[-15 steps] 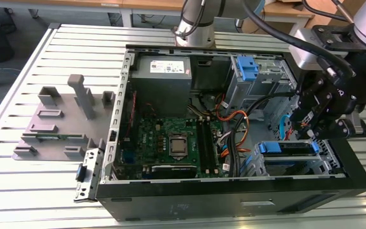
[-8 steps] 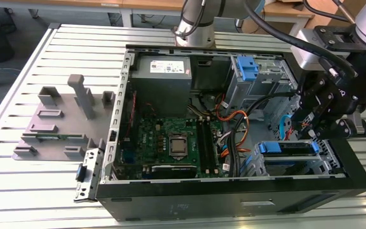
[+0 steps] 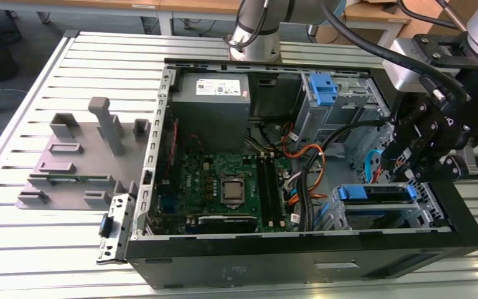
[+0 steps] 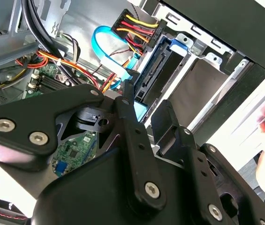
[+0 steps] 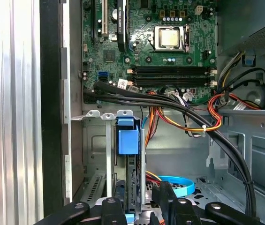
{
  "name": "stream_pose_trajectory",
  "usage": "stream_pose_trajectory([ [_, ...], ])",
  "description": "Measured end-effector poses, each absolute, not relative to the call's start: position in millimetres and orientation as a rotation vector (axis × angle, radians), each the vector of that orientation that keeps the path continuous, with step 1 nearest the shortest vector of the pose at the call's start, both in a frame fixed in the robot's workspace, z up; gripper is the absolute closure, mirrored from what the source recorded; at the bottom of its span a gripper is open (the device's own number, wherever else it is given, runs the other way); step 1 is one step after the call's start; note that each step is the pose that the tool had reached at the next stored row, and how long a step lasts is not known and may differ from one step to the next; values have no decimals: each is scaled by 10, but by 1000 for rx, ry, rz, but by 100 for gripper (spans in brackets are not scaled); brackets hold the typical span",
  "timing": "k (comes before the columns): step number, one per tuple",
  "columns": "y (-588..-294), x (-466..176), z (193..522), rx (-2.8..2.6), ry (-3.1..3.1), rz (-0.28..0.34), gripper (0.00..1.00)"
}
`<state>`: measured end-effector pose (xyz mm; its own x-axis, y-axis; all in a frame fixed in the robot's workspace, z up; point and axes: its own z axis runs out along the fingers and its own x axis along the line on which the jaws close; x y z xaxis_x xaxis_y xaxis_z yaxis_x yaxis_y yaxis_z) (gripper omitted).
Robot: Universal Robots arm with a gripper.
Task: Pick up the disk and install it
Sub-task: 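Insert the first disk wire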
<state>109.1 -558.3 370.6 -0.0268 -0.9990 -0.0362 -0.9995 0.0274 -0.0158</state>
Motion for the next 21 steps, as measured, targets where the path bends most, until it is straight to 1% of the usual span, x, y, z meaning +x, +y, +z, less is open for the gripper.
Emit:
stream_pose_trajectory([
  [21, -5529, 1105, 3755, -2165, 2225, 22, 58],
])
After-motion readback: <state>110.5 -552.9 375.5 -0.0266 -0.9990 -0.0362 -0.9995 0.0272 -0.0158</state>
